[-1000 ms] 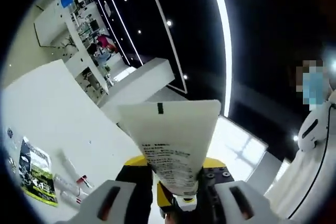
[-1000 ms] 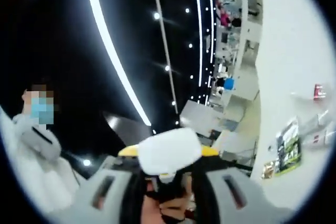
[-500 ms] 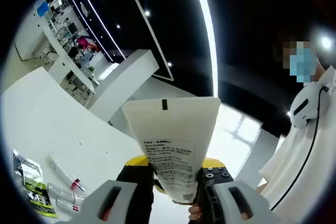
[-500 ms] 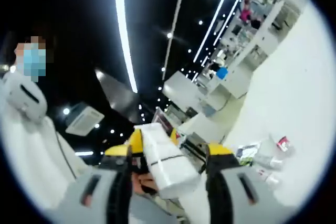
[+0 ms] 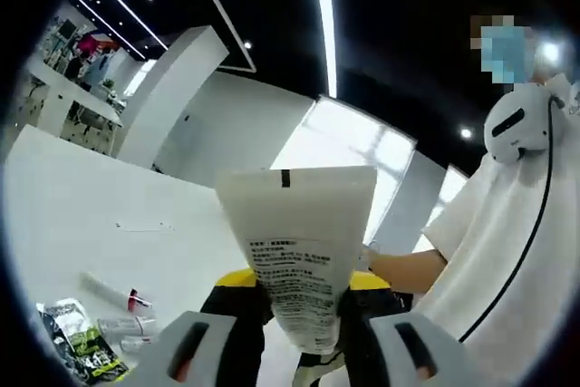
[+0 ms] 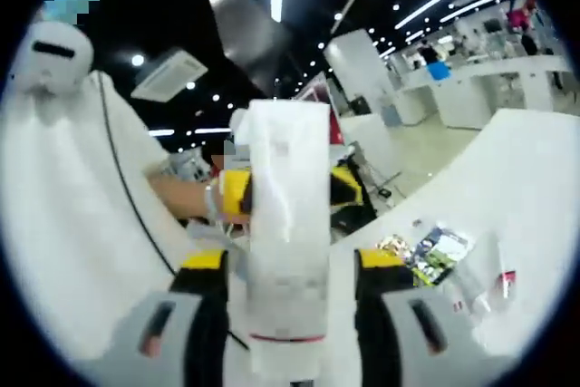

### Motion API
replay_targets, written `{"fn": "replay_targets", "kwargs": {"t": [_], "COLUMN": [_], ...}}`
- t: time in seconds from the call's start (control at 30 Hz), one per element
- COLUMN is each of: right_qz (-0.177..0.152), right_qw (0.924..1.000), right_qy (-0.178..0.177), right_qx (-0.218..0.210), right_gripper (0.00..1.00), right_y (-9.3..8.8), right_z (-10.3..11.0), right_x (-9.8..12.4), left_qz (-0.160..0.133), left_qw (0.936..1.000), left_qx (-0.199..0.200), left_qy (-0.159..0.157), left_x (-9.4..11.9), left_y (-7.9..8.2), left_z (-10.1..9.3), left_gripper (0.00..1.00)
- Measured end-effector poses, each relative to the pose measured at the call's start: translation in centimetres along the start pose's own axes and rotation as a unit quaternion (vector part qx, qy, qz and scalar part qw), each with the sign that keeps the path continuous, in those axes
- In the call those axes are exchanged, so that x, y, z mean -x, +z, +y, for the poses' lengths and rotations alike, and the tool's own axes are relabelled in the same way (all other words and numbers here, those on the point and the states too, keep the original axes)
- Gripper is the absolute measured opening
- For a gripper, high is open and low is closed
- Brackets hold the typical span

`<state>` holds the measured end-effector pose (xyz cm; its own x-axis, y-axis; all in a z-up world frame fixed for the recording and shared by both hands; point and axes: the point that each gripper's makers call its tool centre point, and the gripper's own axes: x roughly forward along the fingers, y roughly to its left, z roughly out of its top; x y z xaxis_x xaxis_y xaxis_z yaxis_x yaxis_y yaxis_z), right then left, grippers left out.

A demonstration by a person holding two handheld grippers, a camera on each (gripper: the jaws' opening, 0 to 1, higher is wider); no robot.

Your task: Arrange the skincare products in the storage area until every visible bottle or jar stands upright without overlapping.

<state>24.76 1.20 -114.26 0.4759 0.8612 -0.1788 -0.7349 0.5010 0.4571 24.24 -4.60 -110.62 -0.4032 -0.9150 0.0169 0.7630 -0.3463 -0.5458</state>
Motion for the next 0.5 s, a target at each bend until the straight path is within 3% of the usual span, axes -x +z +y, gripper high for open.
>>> {"fn": "replay_targets", "kwargs": {"t": [0.03, 0.17, 0.2, 0.37, 0.5], "right_qz": [0.000, -0.006, 0.006, -0.026, -0.027], "right_qw": [1.0000, 0.9995, 0.9997, 0.9992, 0.9960], "right_qy": [0.008, 0.016, 0.008, -0.024, -0.085], "right_qx": [-0.006, -0.027, -0.023, -0.021, -0.011], "right_gripper": [0.40, 0.34, 0.33, 0.29, 0.27], "right_y": [-0.1, 0.3, -0.2, 0.8, 0.4], "right_z": [0.3, 1.0, 1.1, 1.2, -0.1], "right_x": [-0.6, -1.0, -0.9, 1.2, 3.8], "left_qz": [0.022, 0.073, 0.067, 0.047, 0.021], "left_qw": [0.9997, 0.9968, 0.9974, 0.9979, 0.9990], "left_qx": [-0.007, -0.025, -0.023, -0.037, -0.039], "left_qy": [-0.010, -0.020, -0.016, -0.025, 0.011], "left_x": [0.0, 0.0, -0.1, -1.6, -4.0], "left_y": [-0.6, -2.3, -2.1, -1.2, -1.0], "left_z": [-0.4, -1.2, -1.2, -1.8, -1.4], "left_gripper": [0.30, 0.31, 0.31, 0.33, 0.34]}}
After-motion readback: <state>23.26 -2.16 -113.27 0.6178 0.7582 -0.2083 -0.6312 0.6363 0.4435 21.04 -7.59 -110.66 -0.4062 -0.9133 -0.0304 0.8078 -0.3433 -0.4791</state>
